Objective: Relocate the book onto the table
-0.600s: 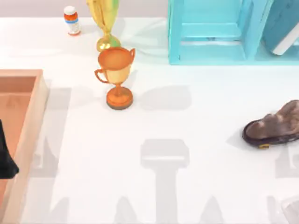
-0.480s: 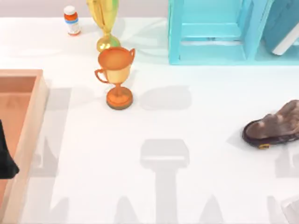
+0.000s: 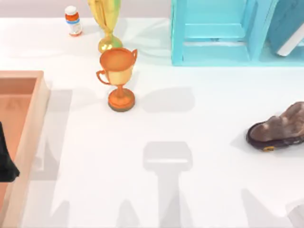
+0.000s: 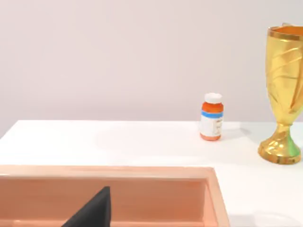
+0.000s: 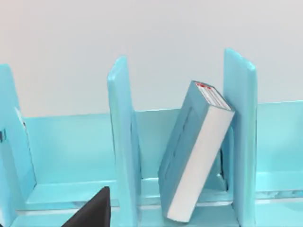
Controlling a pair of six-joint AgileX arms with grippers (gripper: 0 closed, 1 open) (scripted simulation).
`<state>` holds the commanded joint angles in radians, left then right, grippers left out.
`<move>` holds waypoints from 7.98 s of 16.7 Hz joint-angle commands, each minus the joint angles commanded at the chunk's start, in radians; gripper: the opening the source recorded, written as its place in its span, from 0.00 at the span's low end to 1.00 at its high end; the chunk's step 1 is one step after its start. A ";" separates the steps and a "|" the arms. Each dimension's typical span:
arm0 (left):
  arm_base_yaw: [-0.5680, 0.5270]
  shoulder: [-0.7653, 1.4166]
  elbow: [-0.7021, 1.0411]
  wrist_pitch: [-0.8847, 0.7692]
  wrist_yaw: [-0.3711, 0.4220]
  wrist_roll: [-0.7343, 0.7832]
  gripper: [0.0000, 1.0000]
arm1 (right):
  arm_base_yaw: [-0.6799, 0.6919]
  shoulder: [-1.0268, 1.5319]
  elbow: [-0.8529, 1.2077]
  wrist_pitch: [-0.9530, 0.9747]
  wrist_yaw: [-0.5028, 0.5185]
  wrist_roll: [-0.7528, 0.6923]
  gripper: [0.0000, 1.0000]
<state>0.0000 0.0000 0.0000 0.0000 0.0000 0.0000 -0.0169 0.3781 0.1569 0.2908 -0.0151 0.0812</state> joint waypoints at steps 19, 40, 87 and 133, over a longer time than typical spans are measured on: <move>0.000 0.000 0.000 0.000 0.000 0.000 1.00 | -0.053 1.807 0.613 1.105 -0.056 0.315 1.00; 0.000 0.000 0.000 0.000 0.000 0.000 1.00 | -0.037 2.031 1.085 0.857 -0.035 0.322 1.00; 0.000 0.000 0.000 0.000 0.000 0.000 1.00 | -0.045 1.137 0.685 0.415 -0.071 0.324 0.00; 0.000 0.000 0.000 0.000 0.000 0.000 1.00 | 1.557 1.401 0.578 0.193 1.111 -1.043 0.00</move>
<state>0.0000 0.0000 0.0000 0.0000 0.0000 0.0000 1.5399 1.7790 0.7346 0.4840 1.0957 -0.9617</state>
